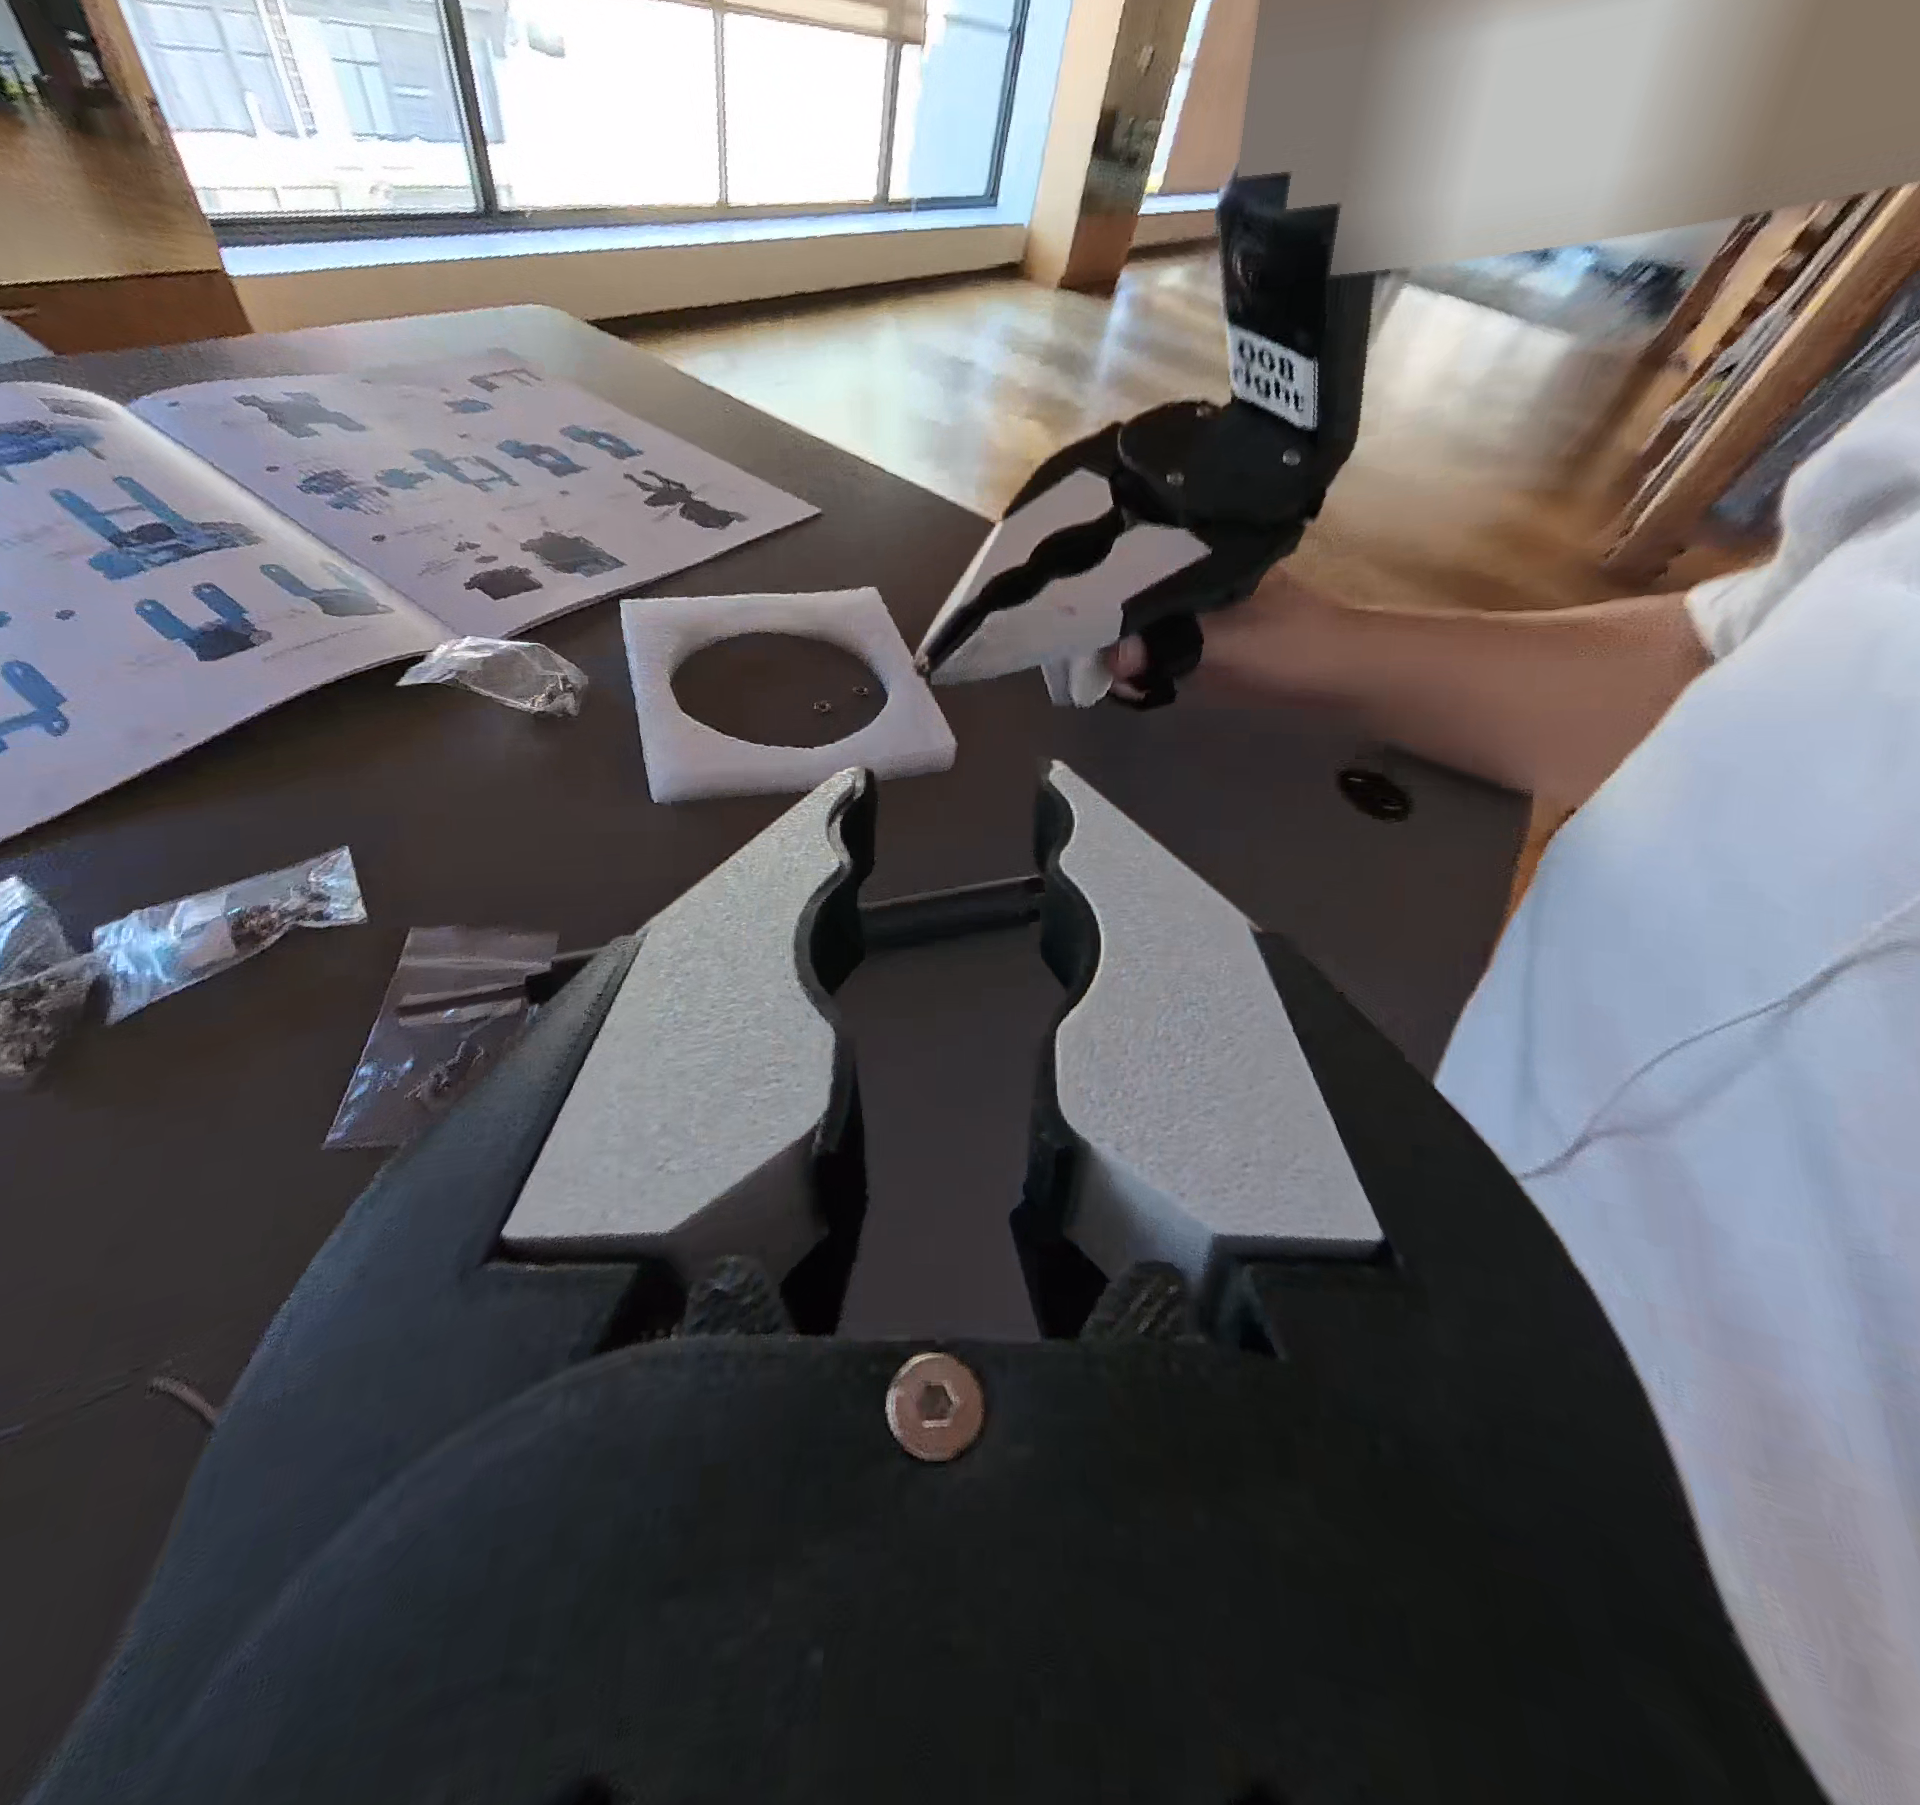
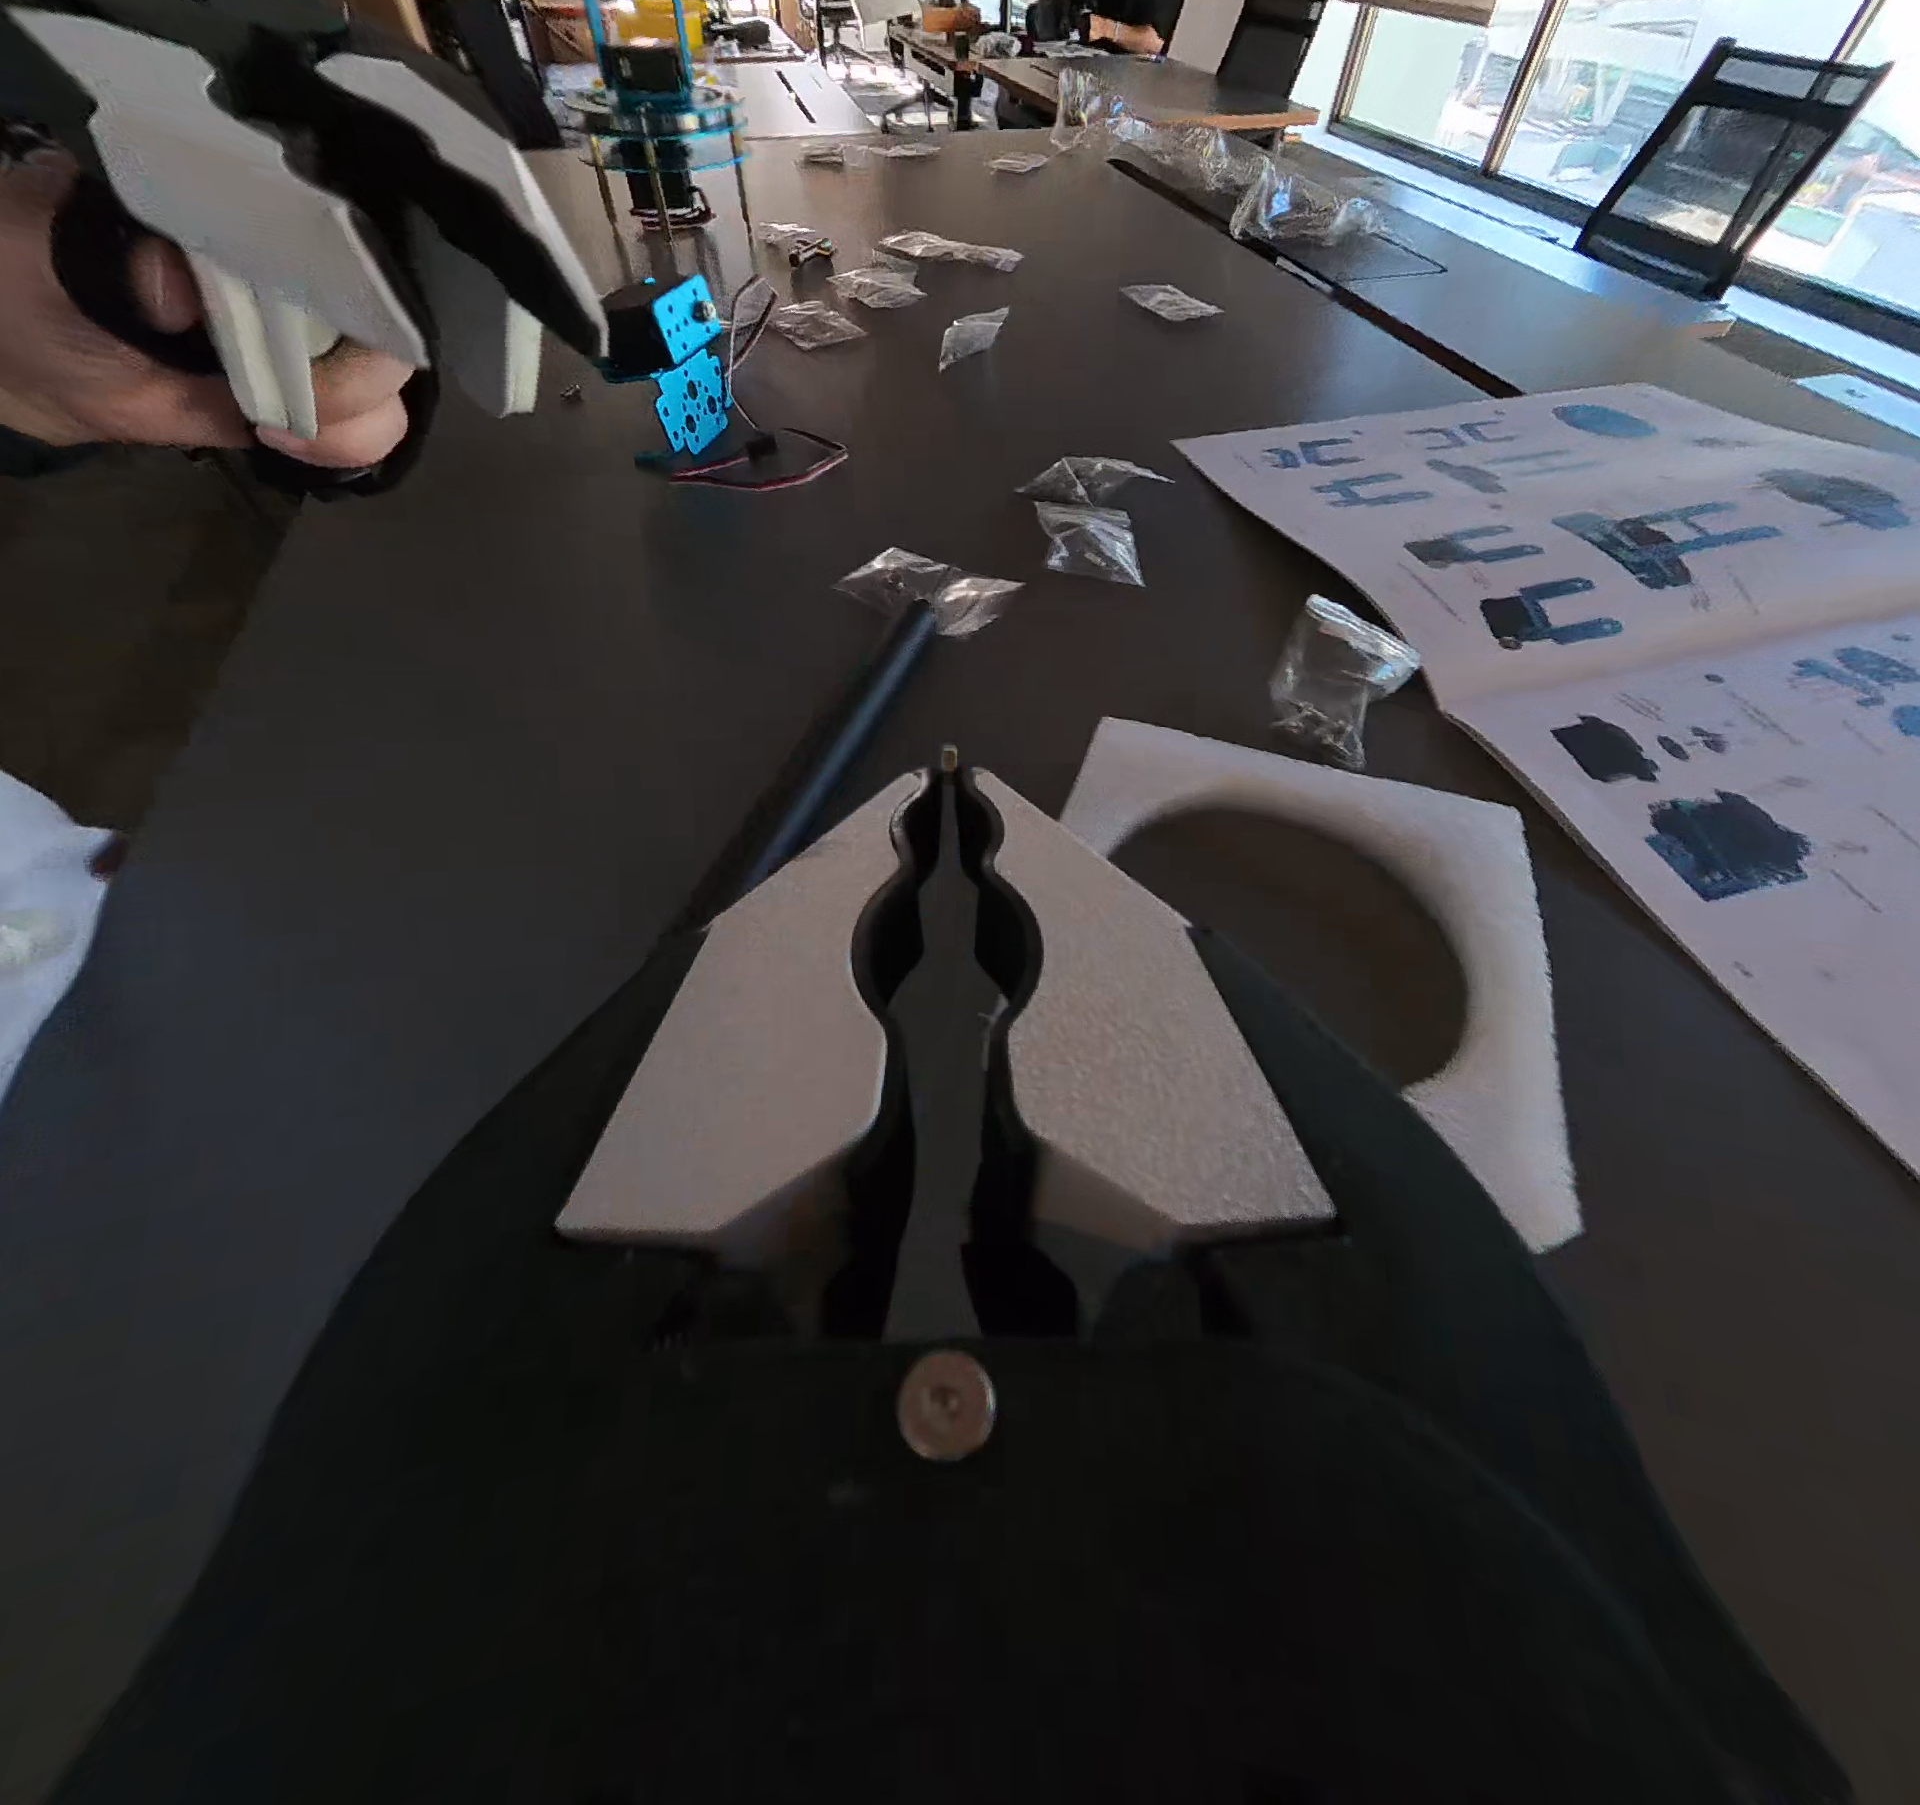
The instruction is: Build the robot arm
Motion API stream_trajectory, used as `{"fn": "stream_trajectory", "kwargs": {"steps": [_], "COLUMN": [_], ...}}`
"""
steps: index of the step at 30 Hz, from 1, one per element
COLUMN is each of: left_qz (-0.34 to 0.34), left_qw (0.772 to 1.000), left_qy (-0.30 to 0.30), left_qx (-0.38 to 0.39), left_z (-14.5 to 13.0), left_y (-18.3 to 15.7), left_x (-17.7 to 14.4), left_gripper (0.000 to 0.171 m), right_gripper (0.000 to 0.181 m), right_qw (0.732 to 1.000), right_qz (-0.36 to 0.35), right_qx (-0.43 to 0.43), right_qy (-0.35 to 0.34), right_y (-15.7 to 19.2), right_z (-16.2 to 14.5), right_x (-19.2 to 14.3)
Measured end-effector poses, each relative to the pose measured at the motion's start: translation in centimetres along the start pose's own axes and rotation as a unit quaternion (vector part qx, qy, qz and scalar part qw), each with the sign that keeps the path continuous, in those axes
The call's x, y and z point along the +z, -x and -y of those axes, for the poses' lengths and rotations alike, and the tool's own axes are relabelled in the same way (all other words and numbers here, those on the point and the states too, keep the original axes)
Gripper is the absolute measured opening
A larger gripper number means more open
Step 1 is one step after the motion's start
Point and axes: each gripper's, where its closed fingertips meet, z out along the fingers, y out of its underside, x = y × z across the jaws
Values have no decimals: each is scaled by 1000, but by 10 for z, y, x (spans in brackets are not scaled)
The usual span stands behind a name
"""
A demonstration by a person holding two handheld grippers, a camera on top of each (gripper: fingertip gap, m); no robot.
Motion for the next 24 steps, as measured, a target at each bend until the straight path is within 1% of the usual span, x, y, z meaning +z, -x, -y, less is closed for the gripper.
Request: {"fn": "stream_trajectory", "kwargs": {"steps": [2,4,7,9,11,14,18,20,24], "left_qz": [9,17,18,19,14,-10,-41,-42,-26], "left_qw": [1000,999,999,999,999,998,994,993,993], "left_qy": [16,30,37,36,33,24,-2,-10,-19], "left_qx": [6,4,-6,-9,-19,-51,-99,-107,-115], "left_z": [-3,-6,-7,-4,0,7,22,24,20], "left_y": [-1,2,7,12,17,21,25,26,31], "left_x": [16,29,48,59,69,84,94,97,102], "left_gripper": [31,31,26,25,23,22,22,22,22], "right_gripper": [2,2,2,1,2,1,2,2,2], "right_qw": [1000,999,995,995,996,997,999,999,999], "right_qz": [8,17,37,28,14,26,26,27,23], "right_qx": [4,11,59,60,45,44,14,10,20], "right_qy": [-10,-40,-71,-80,-81,-59,-36,-31,-41], "right_y": [-12,-21,-30,-34,-37,-33,-27,-25,-28], "right_z": [-1,4,12,13,13,8,4,2,4], "right_x": [-3,-4,-5,-9,-12,-8,-5,-5,-10]}}
